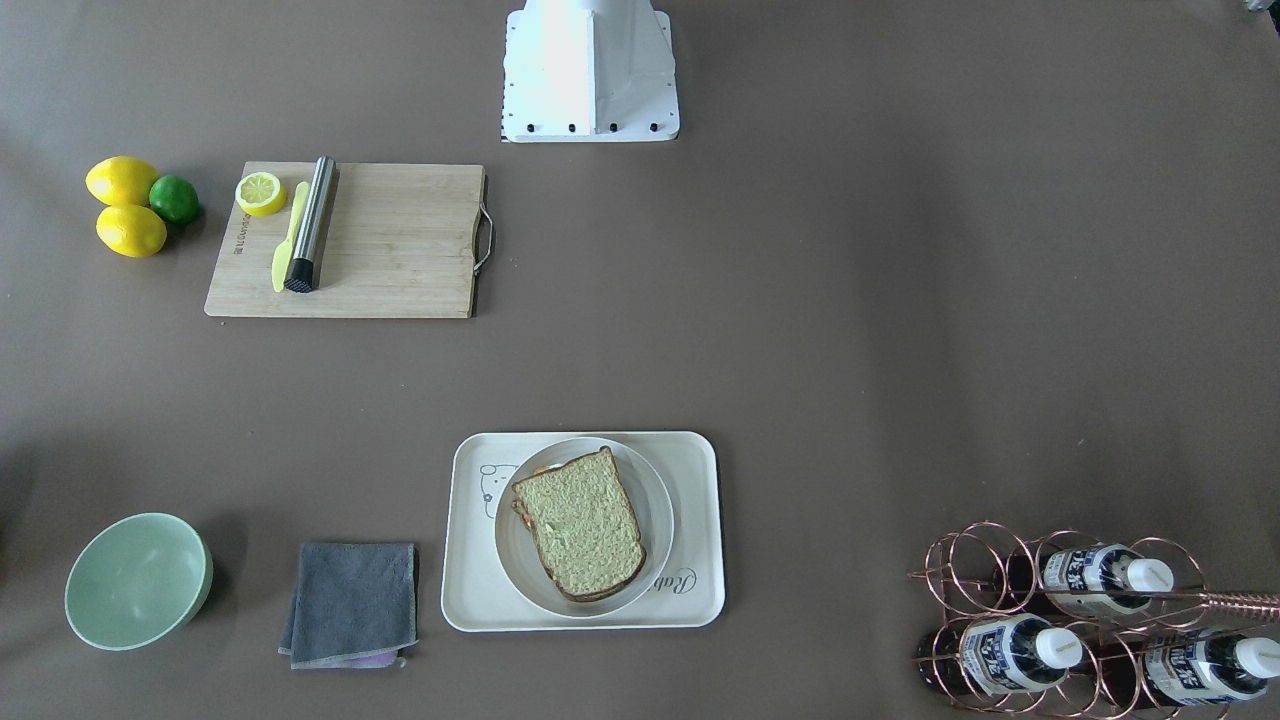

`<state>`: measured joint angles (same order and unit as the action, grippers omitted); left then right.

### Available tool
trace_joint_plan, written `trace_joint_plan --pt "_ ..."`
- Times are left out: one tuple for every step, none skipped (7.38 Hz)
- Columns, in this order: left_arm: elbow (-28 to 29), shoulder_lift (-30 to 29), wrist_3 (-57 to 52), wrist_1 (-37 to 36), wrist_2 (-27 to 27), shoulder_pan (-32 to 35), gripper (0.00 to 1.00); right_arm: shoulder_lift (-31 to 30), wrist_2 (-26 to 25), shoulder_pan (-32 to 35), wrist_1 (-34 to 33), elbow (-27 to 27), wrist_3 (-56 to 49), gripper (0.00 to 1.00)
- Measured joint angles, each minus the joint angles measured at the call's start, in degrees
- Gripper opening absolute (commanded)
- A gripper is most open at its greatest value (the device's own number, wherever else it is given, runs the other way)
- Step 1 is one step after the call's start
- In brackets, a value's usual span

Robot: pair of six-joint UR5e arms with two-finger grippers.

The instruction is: Make sandwich and place on tray

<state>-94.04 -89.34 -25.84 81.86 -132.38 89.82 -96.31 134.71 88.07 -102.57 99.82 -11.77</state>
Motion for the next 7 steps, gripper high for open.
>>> trace_joint_plan --pt "0.0 0.0 0.0 0.0 0.0 0.0 0.98 0.1 -0.3 0.0 0.0 0.0 0.0 1.0" --pt "0.0 0.0 0.0 0.0 0.0 0.0 0.98 0.0 -0.5 0.0 0.0 0.0 0.0 1.0" --pt "0.1 0.0 0.0 0.0 0.1 0.0 0.98 -0.2 -0.7 0.1 0.1 0.1 -0.1 1.0" --pt "0.1 0.1 0.0 0.0 0.1 0.0 0.98 -0.4 -0.7 0.1 0.1 0.1 -0.1 1.0" --pt "0.1 0.3 0.0 0.0 0.1 0.0 0.98 -0.5 -0.9 0.2 0.2 0.1 -0.1 1.0" --pt "0.1 0.3 0.0 0.0 0.1 0.0 0.98 -0.6 -0.9 0.3 0.2 0.2 -0.1 1.0" --pt "0.1 0.4 0.0 0.0 0.1 0.0 0.98 -0.6 -0.9 0.4 0.2 0.2 -0.1 1.0"
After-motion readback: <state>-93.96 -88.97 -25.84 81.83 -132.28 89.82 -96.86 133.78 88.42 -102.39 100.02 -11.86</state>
